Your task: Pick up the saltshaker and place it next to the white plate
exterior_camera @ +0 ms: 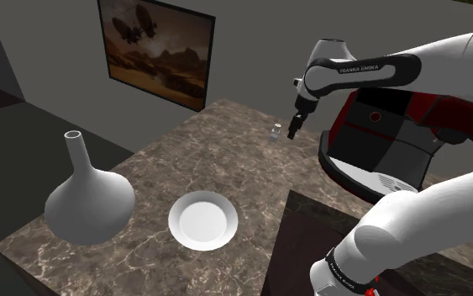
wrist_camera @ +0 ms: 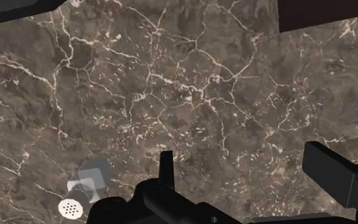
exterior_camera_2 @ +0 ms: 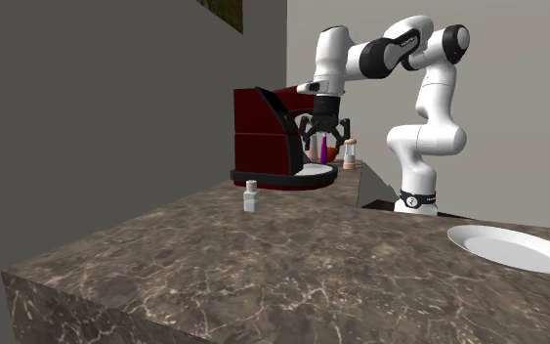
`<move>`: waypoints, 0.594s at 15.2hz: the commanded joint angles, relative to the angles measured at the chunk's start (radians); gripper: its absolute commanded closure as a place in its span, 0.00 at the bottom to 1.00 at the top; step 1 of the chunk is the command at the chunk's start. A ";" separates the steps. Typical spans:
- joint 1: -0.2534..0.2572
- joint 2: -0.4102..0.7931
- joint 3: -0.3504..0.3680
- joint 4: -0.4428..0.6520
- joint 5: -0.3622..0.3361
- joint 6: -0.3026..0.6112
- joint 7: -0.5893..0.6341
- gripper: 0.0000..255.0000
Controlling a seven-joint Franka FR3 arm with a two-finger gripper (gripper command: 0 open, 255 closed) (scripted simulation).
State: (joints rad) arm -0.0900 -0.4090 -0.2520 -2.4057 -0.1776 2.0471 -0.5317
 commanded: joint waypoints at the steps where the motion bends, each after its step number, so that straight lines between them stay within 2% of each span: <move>1: 0.000 0.071 -0.036 0.031 0.006 0.057 -0.055 0.00; 5: 0.003 0.214 -0.095 0.106 0.050 0.151 -0.167 0.00; 9: 0.001 0.367 -0.140 0.205 0.131 0.222 -0.295 0.00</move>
State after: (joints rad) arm -0.0891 -0.0875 -0.3815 -2.2309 -0.0719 2.2500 -0.7912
